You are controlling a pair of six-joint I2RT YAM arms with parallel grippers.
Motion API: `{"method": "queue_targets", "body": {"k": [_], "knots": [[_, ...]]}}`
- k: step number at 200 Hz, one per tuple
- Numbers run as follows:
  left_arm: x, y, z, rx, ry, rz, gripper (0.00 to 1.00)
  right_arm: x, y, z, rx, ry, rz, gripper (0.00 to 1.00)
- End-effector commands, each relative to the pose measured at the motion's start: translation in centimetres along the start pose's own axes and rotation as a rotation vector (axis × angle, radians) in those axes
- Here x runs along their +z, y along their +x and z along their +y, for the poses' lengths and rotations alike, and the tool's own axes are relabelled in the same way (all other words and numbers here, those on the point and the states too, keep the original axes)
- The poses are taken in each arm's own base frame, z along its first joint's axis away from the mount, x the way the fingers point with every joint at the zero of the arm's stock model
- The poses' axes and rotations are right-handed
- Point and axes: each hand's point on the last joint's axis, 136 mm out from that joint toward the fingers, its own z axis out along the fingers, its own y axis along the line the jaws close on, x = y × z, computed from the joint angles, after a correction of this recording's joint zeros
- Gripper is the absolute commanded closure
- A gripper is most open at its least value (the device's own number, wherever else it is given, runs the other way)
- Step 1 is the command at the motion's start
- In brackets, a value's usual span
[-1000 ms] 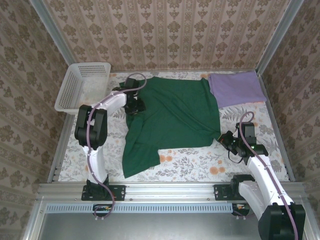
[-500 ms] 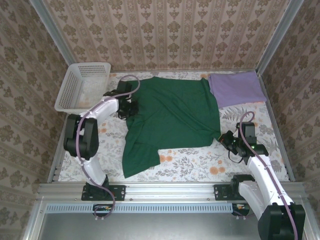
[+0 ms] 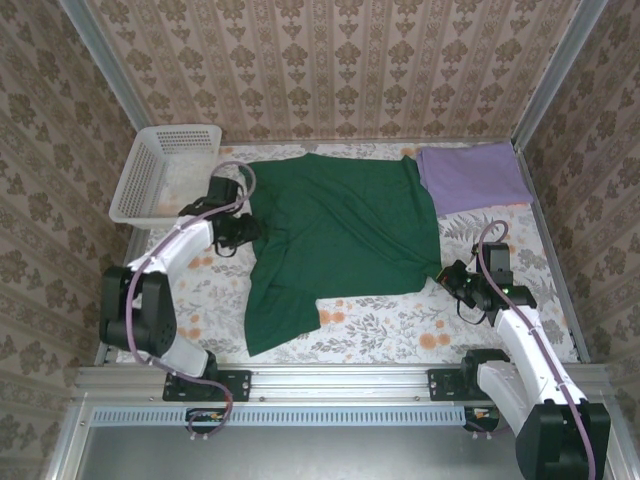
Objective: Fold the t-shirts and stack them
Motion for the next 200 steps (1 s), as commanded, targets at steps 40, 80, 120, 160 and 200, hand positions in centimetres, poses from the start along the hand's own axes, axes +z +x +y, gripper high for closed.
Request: {"method": "queue_targets", "body": {"k": [40, 80, 120, 160, 200], "knots": [[4.6, -1.8, -3.7, 0.096, 0.036, 0.081, 0.44, -0.4, -0.7, 1.0, -0.013, -0.030, -0.012, 1.00], [6.7, -1.7, -4.4, 0.115, 0.054, 0.133, 0.43, -0.3, -0.6, 0.7, -0.019, -0.021, -0.010, 1.00], [6.9, -1.1, -4.9, 0.132, 0.069, 0.154, 0.62, -0.3, -0.6, 0.7, -0.018, -0.018, -0.009, 1.00], [5.9, -1.0, -5.0, 0.131, 0.079, 0.139, 0.89, -0.3, -0.7, 0.7, -0.018, -0.017, -0.012, 1.00], [4.7, -1.1, -4.7, 0.126, 0.077, 0.117, 1.00, -0.4, -0.7, 0.7, -0.019, -0.018, -0.015, 1.00]]}}
